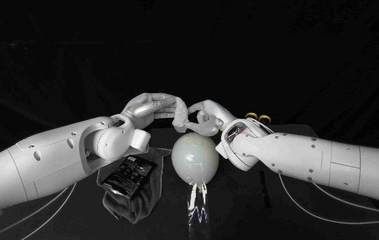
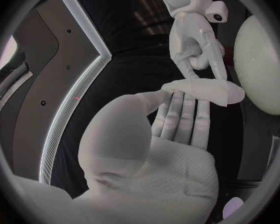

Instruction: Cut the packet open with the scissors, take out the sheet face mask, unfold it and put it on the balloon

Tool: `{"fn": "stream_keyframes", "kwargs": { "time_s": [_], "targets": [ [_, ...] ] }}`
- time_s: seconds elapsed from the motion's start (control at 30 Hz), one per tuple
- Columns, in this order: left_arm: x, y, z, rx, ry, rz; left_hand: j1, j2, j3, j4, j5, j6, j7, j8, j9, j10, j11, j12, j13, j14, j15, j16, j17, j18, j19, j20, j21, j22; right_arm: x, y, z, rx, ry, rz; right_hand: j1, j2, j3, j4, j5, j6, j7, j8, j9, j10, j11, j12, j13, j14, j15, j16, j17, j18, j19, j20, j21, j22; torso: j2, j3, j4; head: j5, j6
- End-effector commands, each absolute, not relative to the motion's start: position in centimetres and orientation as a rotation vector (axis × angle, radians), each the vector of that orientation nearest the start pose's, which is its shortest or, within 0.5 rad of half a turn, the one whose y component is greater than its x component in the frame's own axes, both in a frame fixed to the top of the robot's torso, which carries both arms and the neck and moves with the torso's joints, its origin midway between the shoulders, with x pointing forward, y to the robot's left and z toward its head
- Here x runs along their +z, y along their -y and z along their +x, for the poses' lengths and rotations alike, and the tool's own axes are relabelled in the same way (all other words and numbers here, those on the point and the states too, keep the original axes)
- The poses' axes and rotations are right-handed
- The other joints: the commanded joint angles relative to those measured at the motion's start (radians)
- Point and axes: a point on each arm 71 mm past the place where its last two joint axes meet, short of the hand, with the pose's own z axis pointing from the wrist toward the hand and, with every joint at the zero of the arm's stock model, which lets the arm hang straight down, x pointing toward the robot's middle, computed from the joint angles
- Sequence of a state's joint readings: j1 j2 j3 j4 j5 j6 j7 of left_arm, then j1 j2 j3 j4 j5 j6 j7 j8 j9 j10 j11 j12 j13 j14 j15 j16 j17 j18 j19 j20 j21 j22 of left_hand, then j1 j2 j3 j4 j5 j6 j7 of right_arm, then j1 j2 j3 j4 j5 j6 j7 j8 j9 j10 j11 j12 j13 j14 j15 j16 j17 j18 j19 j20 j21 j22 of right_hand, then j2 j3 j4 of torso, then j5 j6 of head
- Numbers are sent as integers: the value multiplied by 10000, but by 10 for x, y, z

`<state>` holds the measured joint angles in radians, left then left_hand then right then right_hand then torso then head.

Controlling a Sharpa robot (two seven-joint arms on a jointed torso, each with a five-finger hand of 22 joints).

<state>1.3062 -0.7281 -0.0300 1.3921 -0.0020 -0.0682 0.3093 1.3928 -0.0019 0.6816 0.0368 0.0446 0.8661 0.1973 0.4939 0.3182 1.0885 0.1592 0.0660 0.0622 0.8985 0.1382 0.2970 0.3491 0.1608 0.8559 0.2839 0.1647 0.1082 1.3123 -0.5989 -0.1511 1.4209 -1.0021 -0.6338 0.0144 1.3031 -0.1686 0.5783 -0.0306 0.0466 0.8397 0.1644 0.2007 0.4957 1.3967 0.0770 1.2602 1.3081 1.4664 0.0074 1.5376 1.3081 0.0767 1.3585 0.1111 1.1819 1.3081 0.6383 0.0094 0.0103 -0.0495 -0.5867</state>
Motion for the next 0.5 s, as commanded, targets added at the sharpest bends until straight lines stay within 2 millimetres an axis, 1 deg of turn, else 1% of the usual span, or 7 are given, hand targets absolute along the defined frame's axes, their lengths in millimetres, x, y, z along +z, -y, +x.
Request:
{"fn": "stream_keyframes", "kwargs": {
  "time_s": [0.03, 0.07, 0.17, 0.23, 0.37, 0.5],
  "targets": [
    [-127, -170, 522, -18119, -15411, -9417, -12, 63, 43, -1, 36, 39, 6, 46, 636, 78, -4, -25, 3, -63, -20, 60, 9, 51, 50, -50, 60, 14, -154, 114, 505, 9734, -14355, 1493, 94, 43, -28, -58, 35, 23, -11, -71, -22, 80, -3, 64, 992, 860, 21, 72, 2209, 41, 83, 34, 72, 1537, -2, 5, -1, 2, -7],
    [-127, -170, 522, -18139, -15432, -9400, -13, 61, 43, -3, 35, 36, 7, 46, 639, 77, -4, -26, 2, -66, -20, 64, 9, 52, 53, -51, 66, 17, -154, 114, 505, 9745, -14277, 1535, 107, 104, -23, -56, 43, 96, -1, -91, -53, 159, 4, 194, 1048, 896, 23, 122, 2286, 13, 166, 36, 213, 1579, 0, 3, -7, 6, -10],
    [-126, -170, 521, -18190, -15498, -9345, -14, 61, 43, -4, 36, 35, 7, 46, 640, 77, -4, -27, 2, -67, -20, 65, 10, 53, 54, -52, 68, 19, -153, 116, 505, 9762, -14070, 1717, 116, 200, -12, -46, 50, 234, 30, -117, -104, 237, 25, 325, 1099, 931, 36, 170, 2359, -19, 263, 43, 373, 1626, -2, 2, -10, 1, -2],
    [-126, -170, 520, -18229, -15544, -9305, -15, 62, 43, -6, 35, 33, 8, 46, 644, 78, -4, -27, 2, -69, -20, 69, 11, 54, 57, -53, 75, 23, -153, 118, 506, 9762, -13986, 1849, 123, 260, 0, -40, 51, 306, 47, -145, -140, 268, 38, 379, 1116, 948, 46, 194, 2396, -34, 311, 50, 449, 1648, -4, -1, -8, 7, -19],
    [-126, -170, 520, -18267, -15618, -9219, -15, 63, 43, -6, 36, 33, 8, 46, 645, 78, -4, -27, 2, -70, -20, 70, 11, 54, 58, -54, 77, 24, -153, 123, 507, 9718, -13968, 2030, 131, 329, 15, -33, 52, 399, 64, -172, -181, 290, 52, 420, 1125, 959, 58, 210, 2420, -44, 346, 60, 503, 1663, 1, 4, 0, 3, -20],
    [-125, -172, 520, -18252, -15642, -9171, -16, 63, 43, -7, 36, 32, 8, 47, 647, 78, -3, -27, 2, -71, -20, 73, 12, 55, 60, -55, 81, 27, -153, 129, 506, 9765, -14021, 2191, 120, 298, -6, -42, 48, 404, 77, -202, -206, 282, 64, 414, 1116, 951, 66, 198, 2399, -34, 323, 65, 458, 1650, -4, -3, 0, 2, -11]
  ]
}}
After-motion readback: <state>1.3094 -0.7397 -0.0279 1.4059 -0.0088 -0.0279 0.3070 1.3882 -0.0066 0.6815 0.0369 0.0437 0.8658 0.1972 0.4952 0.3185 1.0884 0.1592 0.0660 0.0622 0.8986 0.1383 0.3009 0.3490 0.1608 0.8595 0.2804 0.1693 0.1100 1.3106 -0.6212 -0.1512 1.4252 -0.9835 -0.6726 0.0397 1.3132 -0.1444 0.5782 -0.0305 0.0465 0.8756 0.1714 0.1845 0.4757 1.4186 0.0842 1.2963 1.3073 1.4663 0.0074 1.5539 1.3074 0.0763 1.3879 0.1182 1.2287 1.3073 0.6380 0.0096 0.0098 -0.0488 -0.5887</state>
